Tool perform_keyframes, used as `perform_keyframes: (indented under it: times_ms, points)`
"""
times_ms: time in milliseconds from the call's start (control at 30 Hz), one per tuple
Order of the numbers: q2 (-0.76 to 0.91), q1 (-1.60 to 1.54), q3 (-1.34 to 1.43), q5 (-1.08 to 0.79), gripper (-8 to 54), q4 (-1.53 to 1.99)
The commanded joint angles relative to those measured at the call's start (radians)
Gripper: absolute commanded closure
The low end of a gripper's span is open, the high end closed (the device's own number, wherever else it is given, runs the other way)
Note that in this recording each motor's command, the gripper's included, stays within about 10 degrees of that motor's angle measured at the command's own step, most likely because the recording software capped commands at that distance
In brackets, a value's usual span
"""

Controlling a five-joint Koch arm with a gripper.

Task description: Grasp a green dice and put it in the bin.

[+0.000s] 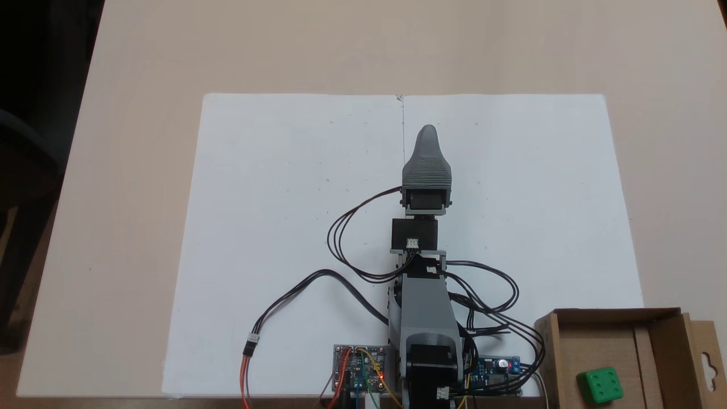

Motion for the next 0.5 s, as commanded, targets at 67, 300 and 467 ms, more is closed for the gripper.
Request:
perform_keyframes:
  times_ms: [67,300,467]
  points:
    - [0.11,0.02,0.175,-0.071,0.2,-0.231]
    - [0.112,0.009,0.175,-0.061,0.1,-0.448]
    - [0.112,0.008,0.176,-0.06,0.1,-0.569]
